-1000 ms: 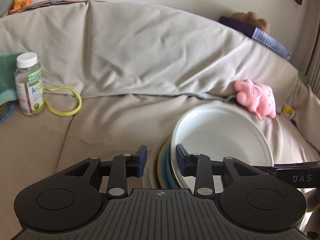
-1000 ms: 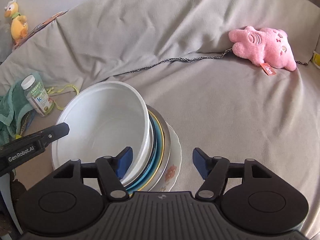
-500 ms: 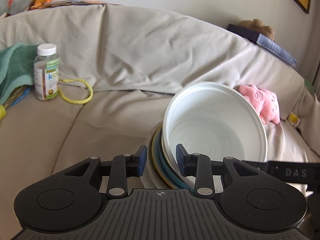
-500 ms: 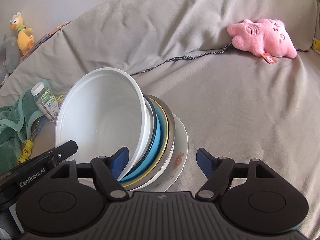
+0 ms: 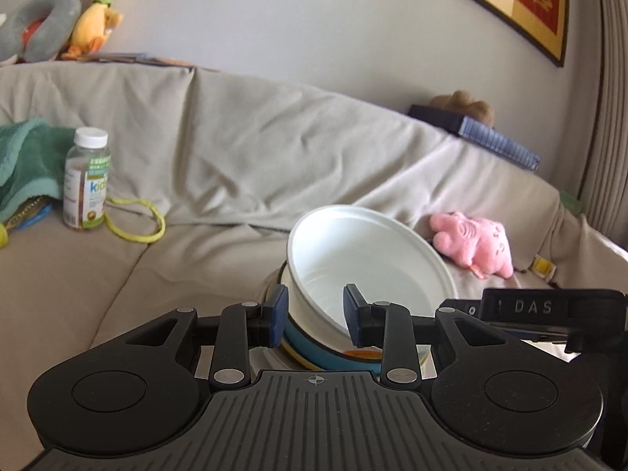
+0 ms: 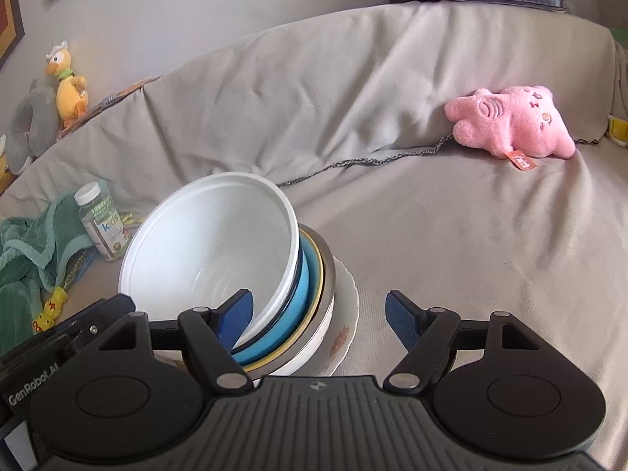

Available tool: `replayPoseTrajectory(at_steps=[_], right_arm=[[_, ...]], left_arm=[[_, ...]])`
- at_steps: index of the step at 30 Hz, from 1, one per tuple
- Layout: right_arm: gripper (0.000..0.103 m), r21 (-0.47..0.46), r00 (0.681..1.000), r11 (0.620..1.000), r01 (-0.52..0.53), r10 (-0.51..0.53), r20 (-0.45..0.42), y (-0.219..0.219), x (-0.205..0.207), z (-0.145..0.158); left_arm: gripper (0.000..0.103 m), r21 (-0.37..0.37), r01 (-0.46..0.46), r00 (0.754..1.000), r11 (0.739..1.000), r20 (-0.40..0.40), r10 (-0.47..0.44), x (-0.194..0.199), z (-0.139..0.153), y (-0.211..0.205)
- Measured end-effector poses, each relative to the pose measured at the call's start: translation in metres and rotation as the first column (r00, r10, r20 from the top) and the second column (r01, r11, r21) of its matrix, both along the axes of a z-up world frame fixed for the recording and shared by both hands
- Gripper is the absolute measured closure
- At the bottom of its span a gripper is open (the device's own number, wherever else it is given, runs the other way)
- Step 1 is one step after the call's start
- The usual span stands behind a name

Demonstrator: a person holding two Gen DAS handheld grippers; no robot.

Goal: Organize plates and bowls

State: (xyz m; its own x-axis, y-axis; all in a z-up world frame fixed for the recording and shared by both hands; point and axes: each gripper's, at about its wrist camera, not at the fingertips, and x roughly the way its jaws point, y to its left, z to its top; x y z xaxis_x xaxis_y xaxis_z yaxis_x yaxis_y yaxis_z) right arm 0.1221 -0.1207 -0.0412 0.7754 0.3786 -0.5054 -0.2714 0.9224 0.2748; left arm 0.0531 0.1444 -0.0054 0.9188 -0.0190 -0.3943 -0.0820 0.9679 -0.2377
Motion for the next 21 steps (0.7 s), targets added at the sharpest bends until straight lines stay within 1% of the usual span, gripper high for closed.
replayPoseTrajectory(at_steps=[3,6,8,9,11,12,13,15,17,19,21], right_arm=[[0.028,0.048,0.999,0.999,0.001,-0.004,0.054,-0.011,-0.017,0.004],[0.027,0.061,0.993,0.998,0.001,-0.008,0.12,-0.021,-0.041,0.006],[0.026,0.059,0.987,0.998,0.011,-0.021,0.157,-0.03,-0.057,0.001],[0.025,0.052,0.984,0.998,0.024,-0.032,0.173,-0.034,-0.065,-0.002],[0.023,0.045,0.98,0.999,0.027,-0.036,0.198,-0.041,-0.077,-0.011],[0.022,0.045,0.979,0.999,0.027,-0.035,0.203,-0.044,-0.082,-0.016],[0.022,0.048,0.977,0.999,0.021,-0.031,0.209,-0.046,-0.087,-0.022],[0.022,0.041,0.975,0.999,0.018,-0.026,0.22,-0.05,-0.099,-0.038],[0.021,0.021,0.976,0.999,0.041,-0.045,0.215,-0.051,-0.106,-0.052],[0.021,-0.015,0.976,0.998,0.063,-0.058,0.211,-0.051,-0.112,-0.066],[0.021,-0.044,0.981,0.997,0.056,-0.046,0.188,-0.051,-0.114,-0.077]], left_arm=[[0.069,-0.015,0.003,1.0,1.0,0.008,-0.003,-0.017,-0.001,-0.005],[0.07,0.021,-0.002,1.0,1.0,0.004,0.002,-0.032,-0.002,-0.017],[0.07,0.047,0.009,1.0,0.999,0.007,-0.01,-0.041,-0.004,-0.026],[0.071,0.061,0.02,1.0,0.998,0.003,-0.02,-0.045,-0.006,-0.031],[0.077,0.093,0.043,0.999,0.995,-0.008,-0.042,-0.053,-0.011,-0.042],[0.08,0.111,0.042,0.999,0.993,-0.005,-0.042,-0.057,-0.015,-0.048],[0.081,0.128,0.038,0.999,0.991,0.001,-0.039,-0.061,-0.018,-0.053],[0.082,0.144,0.021,1.0,0.989,0.01,-0.022,-0.069,-0.026,-0.063],[0.083,0.16,0.018,1.0,0.987,-0.004,-0.017,-0.075,-0.033,-0.072],[0.083,0.222,0.011,1.0,0.975,-0.015,-0.008,-0.081,-0.038,-0.084],[0.083,0.285,-0.019,1.0,0.958,-0.012,0.024,-0.085,-0.041,-0.094]])
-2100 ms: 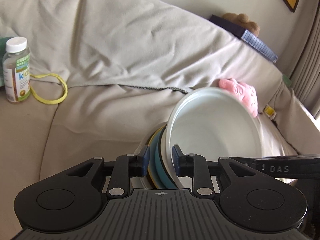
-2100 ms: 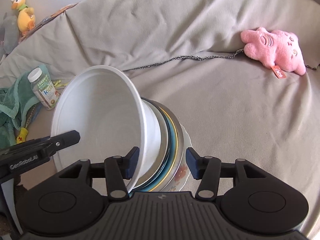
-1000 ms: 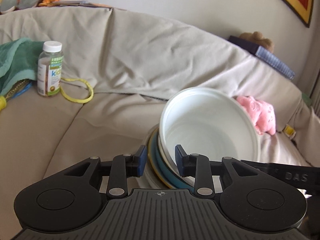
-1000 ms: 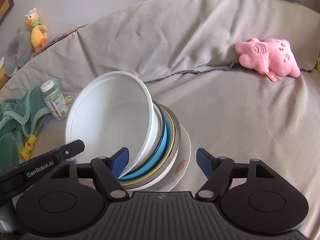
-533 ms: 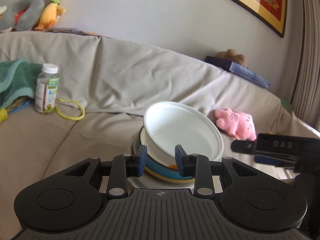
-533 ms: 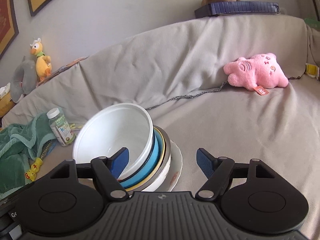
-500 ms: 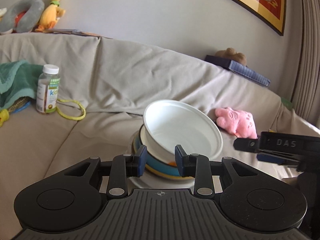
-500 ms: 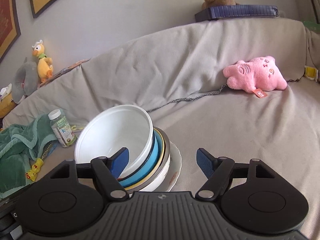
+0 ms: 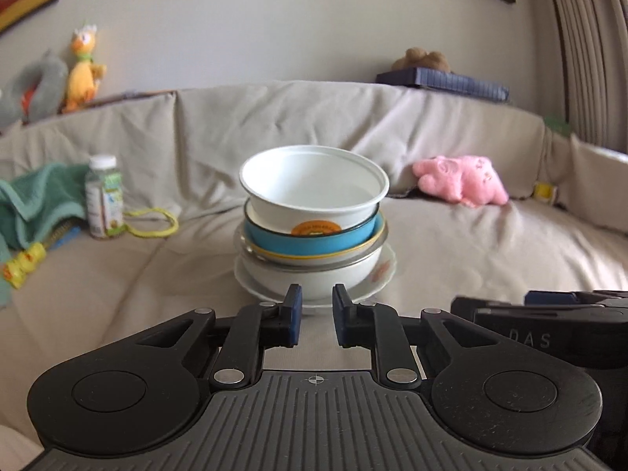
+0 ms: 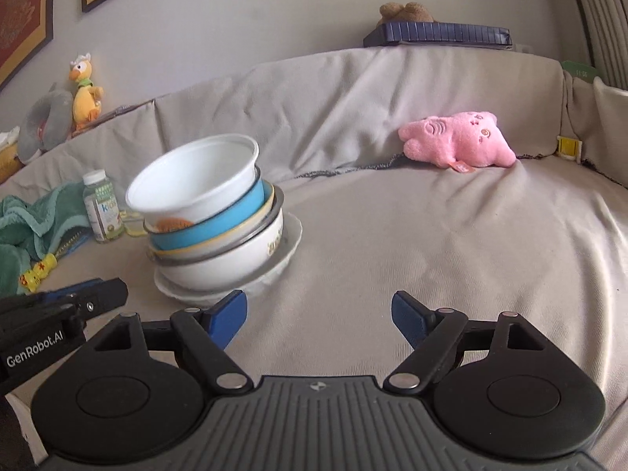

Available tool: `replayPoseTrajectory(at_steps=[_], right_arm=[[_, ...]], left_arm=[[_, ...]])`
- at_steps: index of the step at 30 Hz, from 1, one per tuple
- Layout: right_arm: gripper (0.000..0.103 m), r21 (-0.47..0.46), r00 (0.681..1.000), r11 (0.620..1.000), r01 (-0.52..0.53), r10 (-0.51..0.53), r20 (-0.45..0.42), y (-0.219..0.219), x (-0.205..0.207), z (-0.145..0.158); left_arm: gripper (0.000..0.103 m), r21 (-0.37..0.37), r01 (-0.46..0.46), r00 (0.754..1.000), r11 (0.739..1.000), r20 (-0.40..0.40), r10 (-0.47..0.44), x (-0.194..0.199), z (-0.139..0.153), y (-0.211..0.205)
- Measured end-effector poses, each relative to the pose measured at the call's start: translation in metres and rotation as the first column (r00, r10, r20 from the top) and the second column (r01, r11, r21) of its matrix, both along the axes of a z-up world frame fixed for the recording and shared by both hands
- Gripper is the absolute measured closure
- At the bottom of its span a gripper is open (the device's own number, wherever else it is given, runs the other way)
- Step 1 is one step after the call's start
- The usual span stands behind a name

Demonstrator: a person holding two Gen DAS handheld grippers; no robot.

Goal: Organize plates and bowls

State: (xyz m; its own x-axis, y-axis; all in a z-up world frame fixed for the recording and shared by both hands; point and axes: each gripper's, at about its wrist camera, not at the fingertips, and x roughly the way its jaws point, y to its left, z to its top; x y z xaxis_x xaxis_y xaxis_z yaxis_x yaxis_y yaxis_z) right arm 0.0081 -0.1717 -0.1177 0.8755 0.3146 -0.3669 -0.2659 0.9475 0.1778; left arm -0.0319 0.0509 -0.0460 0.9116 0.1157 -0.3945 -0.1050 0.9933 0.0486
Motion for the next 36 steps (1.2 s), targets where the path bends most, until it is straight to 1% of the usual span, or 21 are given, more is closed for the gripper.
replayPoseTrajectory(at_steps=[1,3,4,6,9,12,36], right_arm=[[0.021,-0.008,1.0,1.0,-0.012,0.012,-0.018,0.0,-0.001,-0.004],[0.021,-0.019,0.999,0.999,-0.026,0.025,-0.029,0.0,-0.004,-0.007],[0.021,-0.026,0.999,0.999,-0.023,0.022,-0.024,0.001,-0.005,-0.007],[0.021,-0.036,1.0,0.999,-0.023,0.023,-0.003,0.003,-0.009,-0.004],[0.021,-0.039,0.999,0.999,-0.038,0.039,0.018,0.006,-0.013,0.001],[0.021,-0.068,0.998,0.996,-0.049,0.051,0.03,0.011,-0.015,0.001],[0.021,-0.076,0.998,0.995,-0.06,0.062,0.021,0.013,-0.014,0.001]], left_arm=[[0.083,0.013,-0.009,1.0,1.0,-0.009,0.01,0.0,-0.001,-0.002],[0.083,-0.003,0.007,0.999,1.0,-0.037,-0.007,0.0,-0.002,-0.001],[0.083,-0.018,0.017,0.999,1.0,-0.051,-0.018,0.001,-0.003,0.0],[0.083,-0.027,0.026,0.997,0.999,-0.065,-0.028,0.0,-0.006,0.001],[0.083,-0.031,0.025,0.997,0.999,-0.072,-0.027,-0.001,-0.008,0.001],[0.083,-0.044,0.017,0.997,0.999,-0.073,-0.02,-0.001,-0.008,0.003],[0.083,-0.067,0.02,0.996,0.998,-0.085,-0.026,-0.003,-0.008,0.004]])
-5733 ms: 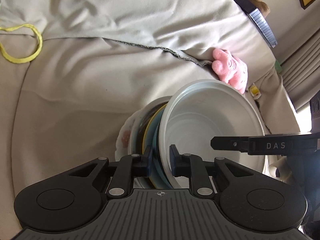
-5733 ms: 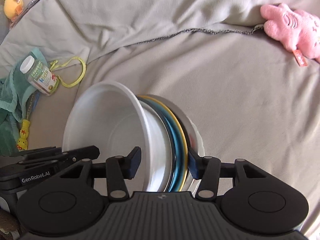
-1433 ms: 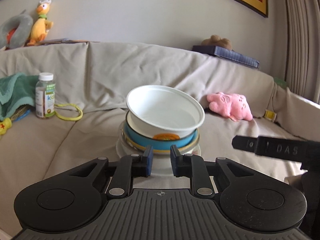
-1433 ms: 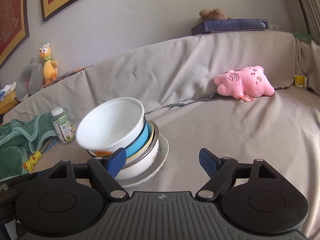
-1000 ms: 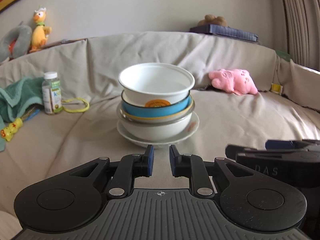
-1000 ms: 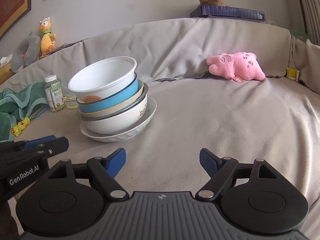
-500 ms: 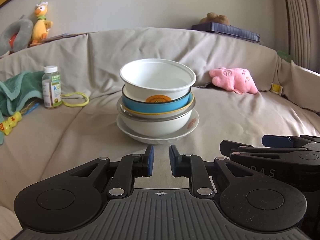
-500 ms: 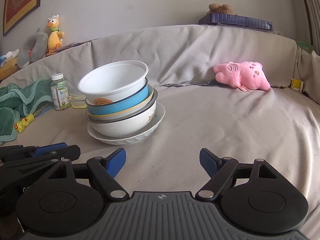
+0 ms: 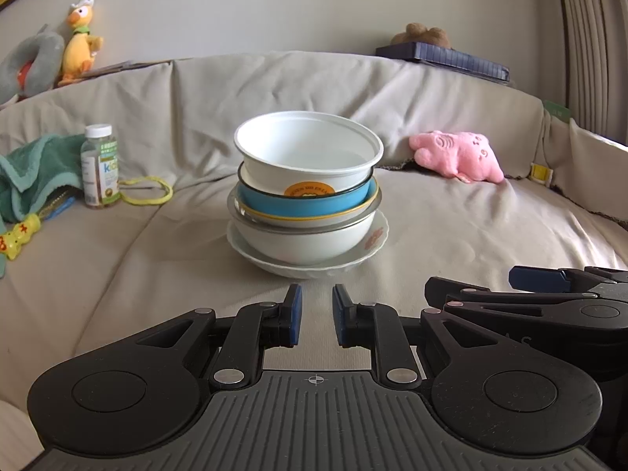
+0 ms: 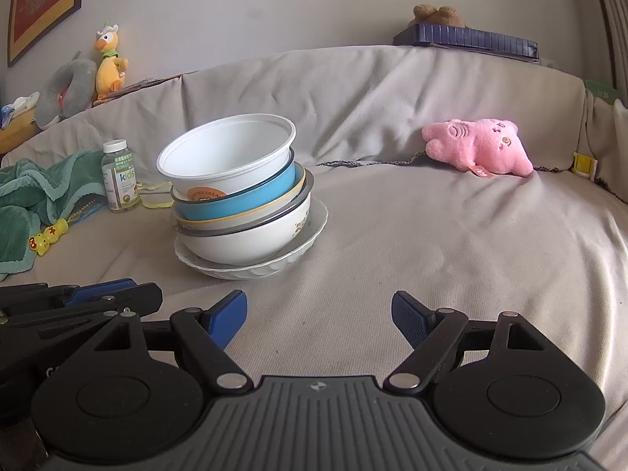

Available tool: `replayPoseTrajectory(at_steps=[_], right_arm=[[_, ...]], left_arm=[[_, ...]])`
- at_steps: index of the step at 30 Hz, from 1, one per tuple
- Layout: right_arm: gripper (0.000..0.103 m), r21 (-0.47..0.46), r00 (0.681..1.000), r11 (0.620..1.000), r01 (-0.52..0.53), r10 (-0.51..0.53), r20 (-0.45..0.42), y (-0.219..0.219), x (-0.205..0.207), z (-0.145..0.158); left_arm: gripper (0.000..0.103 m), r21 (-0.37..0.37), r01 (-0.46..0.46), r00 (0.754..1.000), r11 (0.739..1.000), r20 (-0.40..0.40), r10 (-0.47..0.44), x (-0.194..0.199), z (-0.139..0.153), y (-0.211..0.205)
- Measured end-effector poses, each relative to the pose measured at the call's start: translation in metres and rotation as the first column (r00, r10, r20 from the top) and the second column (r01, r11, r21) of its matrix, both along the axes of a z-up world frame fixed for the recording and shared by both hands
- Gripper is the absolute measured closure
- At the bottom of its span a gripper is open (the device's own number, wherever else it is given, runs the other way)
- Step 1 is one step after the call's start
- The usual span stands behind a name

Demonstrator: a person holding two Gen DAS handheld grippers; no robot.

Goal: Organize plates and bowls

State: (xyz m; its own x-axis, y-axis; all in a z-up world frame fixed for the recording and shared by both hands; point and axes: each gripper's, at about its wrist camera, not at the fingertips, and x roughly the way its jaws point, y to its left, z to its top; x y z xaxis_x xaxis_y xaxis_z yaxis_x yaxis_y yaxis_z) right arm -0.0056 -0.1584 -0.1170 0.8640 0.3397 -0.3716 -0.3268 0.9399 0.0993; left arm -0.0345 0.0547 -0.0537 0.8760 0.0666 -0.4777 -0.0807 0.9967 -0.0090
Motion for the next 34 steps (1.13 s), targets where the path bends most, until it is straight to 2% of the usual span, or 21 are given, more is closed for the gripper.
replayPoseTrajectory(at_steps=[34], right_arm=[[0.021,0.011,1.0,1.0,-0.004,0.004,-0.002,0.0022,-0.0044,0.0]], left_arm=[[0.083,-0.015,-0.023,1.0,1.0,-0.016,0.022,-0.0019,-0.0028,0.0013]])
